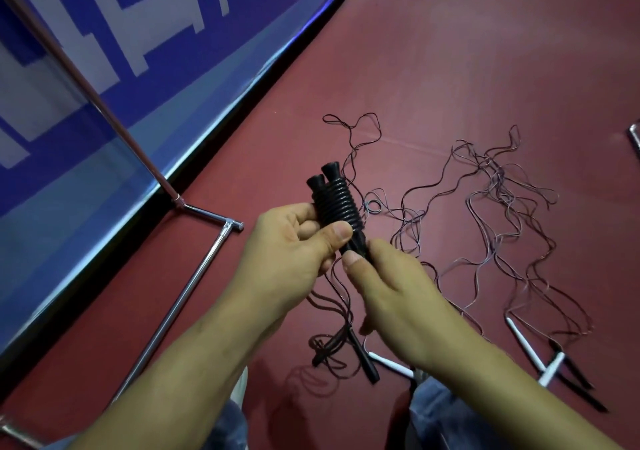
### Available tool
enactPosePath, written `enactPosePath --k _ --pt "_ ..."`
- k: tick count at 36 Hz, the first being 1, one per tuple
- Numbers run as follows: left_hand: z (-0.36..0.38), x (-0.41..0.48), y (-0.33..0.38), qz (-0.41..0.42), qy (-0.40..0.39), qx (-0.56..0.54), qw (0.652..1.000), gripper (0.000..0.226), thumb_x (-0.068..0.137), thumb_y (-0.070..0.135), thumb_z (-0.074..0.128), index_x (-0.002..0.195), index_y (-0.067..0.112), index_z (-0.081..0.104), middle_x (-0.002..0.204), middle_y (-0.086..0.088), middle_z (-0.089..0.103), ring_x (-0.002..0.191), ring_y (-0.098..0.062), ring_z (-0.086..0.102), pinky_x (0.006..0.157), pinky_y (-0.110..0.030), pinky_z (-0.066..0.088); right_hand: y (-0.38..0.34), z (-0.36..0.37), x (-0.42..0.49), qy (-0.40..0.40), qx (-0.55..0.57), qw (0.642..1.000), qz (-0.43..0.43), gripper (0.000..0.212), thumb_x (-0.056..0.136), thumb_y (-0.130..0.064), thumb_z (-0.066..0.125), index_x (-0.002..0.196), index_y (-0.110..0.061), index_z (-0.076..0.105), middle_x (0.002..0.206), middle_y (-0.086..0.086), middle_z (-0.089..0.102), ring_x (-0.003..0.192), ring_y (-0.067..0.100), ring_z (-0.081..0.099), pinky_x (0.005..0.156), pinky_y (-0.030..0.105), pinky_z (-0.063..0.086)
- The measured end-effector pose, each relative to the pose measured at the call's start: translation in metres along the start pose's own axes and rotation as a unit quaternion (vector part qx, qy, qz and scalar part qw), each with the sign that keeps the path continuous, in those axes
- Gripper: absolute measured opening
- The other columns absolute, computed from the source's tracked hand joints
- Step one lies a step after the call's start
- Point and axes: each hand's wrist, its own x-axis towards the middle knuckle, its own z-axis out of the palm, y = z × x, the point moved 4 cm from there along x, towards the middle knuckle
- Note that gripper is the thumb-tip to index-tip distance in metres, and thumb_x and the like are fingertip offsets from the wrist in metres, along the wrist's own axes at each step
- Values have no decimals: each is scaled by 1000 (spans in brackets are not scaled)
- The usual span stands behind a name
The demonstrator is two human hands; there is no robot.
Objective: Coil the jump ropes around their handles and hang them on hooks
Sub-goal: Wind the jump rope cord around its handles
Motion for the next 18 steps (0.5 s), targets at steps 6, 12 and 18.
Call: enactPosePath --k 6,12,18 --pt "6 -3 0 4 -19 12 1000 9 94 5 67 96 10 74 59 3 60 51 -12 44 51 -22 39 -1 -3 -1 -79 251 962 76 50 108 -42 40 100 -1 66 79 16 67 75 28 66 81 59 59" --pt "6 -3 2 14 -27 36 999 8 96 10 67 98 11 74 58 2 60 50 -9 45 52 -20 41 -7 1 -1 -142 403 898 103 49 106 -42 40 82 -17 74 67 8 53 50 19 45 47 29 48" --pt "5 -4 3 9 -41 36 998 9 96 20 68 96 13 73 60 -8 60 50 -14 44 49 -25 35 -3 -4 3 -111 393 902 139 49 104 -47 40 82 -8 60 53 -2 36 43 11 23 42 19 26"
